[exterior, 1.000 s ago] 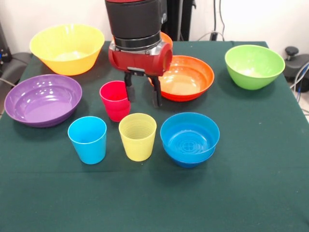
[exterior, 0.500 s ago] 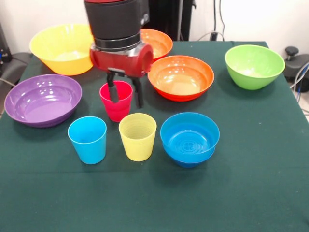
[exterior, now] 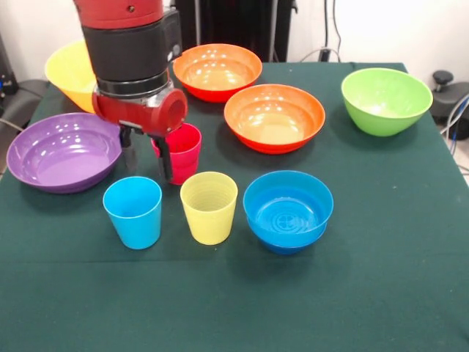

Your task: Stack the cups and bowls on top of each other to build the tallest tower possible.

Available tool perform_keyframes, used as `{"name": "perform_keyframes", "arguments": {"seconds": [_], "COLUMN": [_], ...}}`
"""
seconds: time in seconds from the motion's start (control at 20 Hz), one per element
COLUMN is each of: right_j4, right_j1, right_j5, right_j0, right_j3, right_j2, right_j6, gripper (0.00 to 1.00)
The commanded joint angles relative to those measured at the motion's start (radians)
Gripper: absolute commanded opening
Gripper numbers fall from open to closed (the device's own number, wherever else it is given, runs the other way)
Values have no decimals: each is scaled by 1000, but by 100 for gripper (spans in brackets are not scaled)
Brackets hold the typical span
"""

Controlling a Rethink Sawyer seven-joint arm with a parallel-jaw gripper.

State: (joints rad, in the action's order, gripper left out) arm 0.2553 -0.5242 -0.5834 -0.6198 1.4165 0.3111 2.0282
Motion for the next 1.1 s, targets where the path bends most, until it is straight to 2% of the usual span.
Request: {"name": "perform_keyframes", "arguments": {"seconds": [0.05,0.35,0.7,1.1], "right_j4": [106,117,111,115], "right_j1": [97,117,152,149], "right_j5": [-5,-14,-78,-108], "right_j0": [-5,1,19,23], "right_j3": [-29,-57,-150,-182], "right_j2": [75,94,109,111], "right_j6": [-204,-186,-189,-195], "gripper": [100,100,100,100]}}
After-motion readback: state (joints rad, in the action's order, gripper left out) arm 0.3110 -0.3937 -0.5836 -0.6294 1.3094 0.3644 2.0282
